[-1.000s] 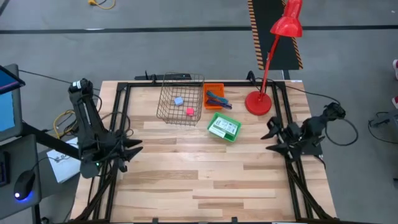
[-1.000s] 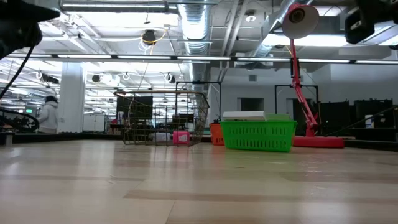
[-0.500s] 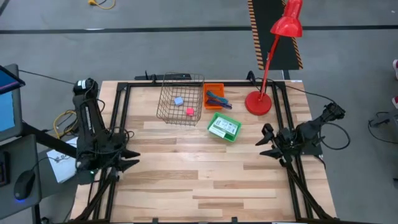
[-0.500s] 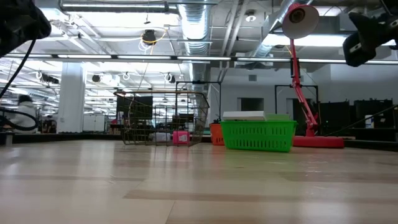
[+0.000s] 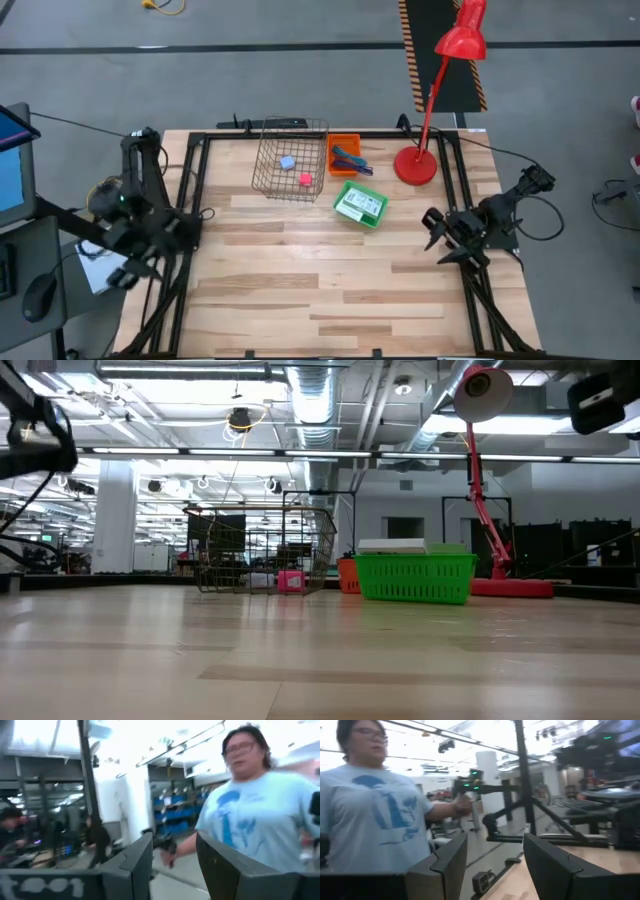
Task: Pick and place items into bin
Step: Return to Home Position
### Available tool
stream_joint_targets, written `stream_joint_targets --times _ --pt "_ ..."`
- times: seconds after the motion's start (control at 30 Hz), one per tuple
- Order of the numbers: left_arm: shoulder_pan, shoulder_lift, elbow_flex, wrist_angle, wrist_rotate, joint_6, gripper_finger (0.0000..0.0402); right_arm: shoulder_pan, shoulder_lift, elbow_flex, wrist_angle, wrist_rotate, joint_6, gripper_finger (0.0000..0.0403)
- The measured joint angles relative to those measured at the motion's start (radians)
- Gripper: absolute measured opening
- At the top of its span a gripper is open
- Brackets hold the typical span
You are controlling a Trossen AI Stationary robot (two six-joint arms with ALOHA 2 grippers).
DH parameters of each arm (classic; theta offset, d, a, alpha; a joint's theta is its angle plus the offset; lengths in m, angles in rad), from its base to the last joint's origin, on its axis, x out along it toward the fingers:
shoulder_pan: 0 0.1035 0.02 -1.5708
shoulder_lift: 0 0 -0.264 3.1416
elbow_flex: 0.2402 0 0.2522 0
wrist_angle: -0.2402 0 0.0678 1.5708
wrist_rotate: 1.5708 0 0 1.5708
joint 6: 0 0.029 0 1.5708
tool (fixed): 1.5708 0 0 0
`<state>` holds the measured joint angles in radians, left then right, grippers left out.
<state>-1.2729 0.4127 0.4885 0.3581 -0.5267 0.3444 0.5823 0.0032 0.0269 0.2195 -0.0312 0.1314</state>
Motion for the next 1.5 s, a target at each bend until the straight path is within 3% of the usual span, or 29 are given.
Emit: stream_joint_targets --times 0.03,0.17,0.23,0.3,0.43,0.57,0.8,0.9,1.1,1.5 --pt "0.011 -0.046 0.000 -0.073 -0.009 -0.006 0.0143 0.000 0.000 0.000 0.001 -0.017 -0.006 0.0187" --pt "0.043 -0.241 -0.022 -0.406 -0.191 -0.288 0.0143 -0.007 0.000 0.000 -0.010 -0.024 -0.011 0.0185" --pt "0.057 -0.339 -0.067 -0.420 -0.221 -0.324 0.0143 -0.013 0.000 0.000 -0.023 -0.031 -0.009 0.0185" --pt "0.069 -0.413 -0.121 -0.396 -0.181 -0.312 0.0143 -0.018 0.000 0.000 -0.037 -0.034 -0.008 0.0186" --pt "0.086 -0.398 -0.152 -0.400 -0.104 -0.305 0.0143 -0.031 0.000 0.000 -0.050 -0.030 0.011 0.0187" --pt "0.087 -0.411 -0.254 -0.370 -0.149 -0.332 0.0143 -0.050 0.000 -0.019 -0.065 -0.021 0.026 0.0185" --pt "0.087 -0.409 -0.479 -0.084 -0.119 -0.354 0.0143 -0.098 0.000 -0.020 -0.126 0.047 0.027 0.0187" --pt "0.090 -0.400 -0.477 -0.113 -0.145 -0.420 0.0143 -0.108 0.000 -0.021 -0.145 0.073 0.033 0.0187" --pt "0.090 -0.408 -0.478 -0.120 -0.231 -0.410 0.0143 -0.110 0.002 -0.021 -0.190 0.132 0.087 0.0185" --pt "0.090 -0.409 -0.479 -0.212 -0.403 -0.551 0.0143 -0.097 0.005 -0.021 -0.189 0.134 0.243 0.0185"
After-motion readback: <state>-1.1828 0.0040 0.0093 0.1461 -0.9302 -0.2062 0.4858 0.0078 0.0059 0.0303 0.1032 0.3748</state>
